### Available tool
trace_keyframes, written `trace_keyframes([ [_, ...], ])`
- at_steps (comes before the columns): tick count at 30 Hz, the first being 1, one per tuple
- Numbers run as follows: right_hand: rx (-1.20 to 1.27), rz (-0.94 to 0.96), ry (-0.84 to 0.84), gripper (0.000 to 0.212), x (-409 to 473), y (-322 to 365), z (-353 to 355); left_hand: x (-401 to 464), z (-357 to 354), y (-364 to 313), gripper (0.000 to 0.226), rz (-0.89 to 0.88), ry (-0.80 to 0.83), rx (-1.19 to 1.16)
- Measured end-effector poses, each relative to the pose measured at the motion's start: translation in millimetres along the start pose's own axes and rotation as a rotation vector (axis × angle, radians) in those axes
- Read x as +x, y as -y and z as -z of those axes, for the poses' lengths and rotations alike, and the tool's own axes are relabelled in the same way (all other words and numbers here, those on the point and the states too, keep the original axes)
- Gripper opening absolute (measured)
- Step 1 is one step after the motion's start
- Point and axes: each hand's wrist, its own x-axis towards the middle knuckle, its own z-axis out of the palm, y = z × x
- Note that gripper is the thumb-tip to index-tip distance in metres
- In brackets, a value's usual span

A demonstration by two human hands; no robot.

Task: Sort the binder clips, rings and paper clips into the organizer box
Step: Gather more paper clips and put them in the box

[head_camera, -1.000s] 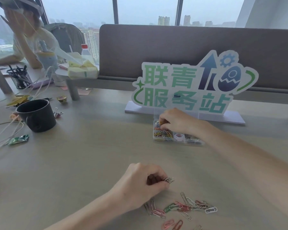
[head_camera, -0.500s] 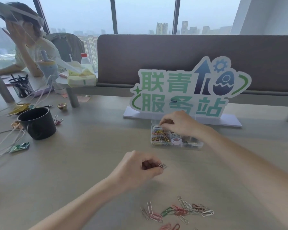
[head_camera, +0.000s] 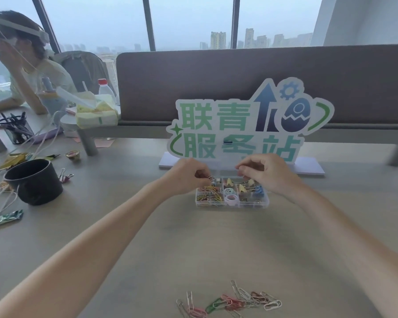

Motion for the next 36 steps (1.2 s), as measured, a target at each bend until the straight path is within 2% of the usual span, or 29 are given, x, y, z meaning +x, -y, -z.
trace_keyframes([
  [5, -0.005, -0.008, -0.017, 0.011, -0.6, -0.1, 9.6, 11.0, -7.7, 3.2, 0.013, -0.026, 0.064, 0.104],
  [11, -0.044, -0.010, 0.003, 0.012, -2.2, 2.4, 9.9, 9.9, -13.3, 7.2, 0.013, -0.064, 0.053, 0.127],
  [21, -0.078, 0.009, 0.047, 0.010, -4.8, 4.6, -0.6, 3.0, -18.1, 13.7, 0.017, -0.068, -0.002, -0.006],
  [28, -0.103, 0.012, 0.077, 0.011, -5.6, 2.0, -8.7, -5.1, -19.3, 16.2, 0.013, -0.148, -0.106, -0.056],
  [32, -0.122, 0.014, 0.083, 0.011, -5.0, 2.8, -10.0, -5.9, -24.0, 19.7, 0.021, -0.230, -0.163, -0.008],
  [36, -0.115, 0.009, 0.087, 0.011, -6.6, 3.7, -10.7, -7.5, -31.6, 22.5, 0.033, -0.285, -0.097, 0.091],
])
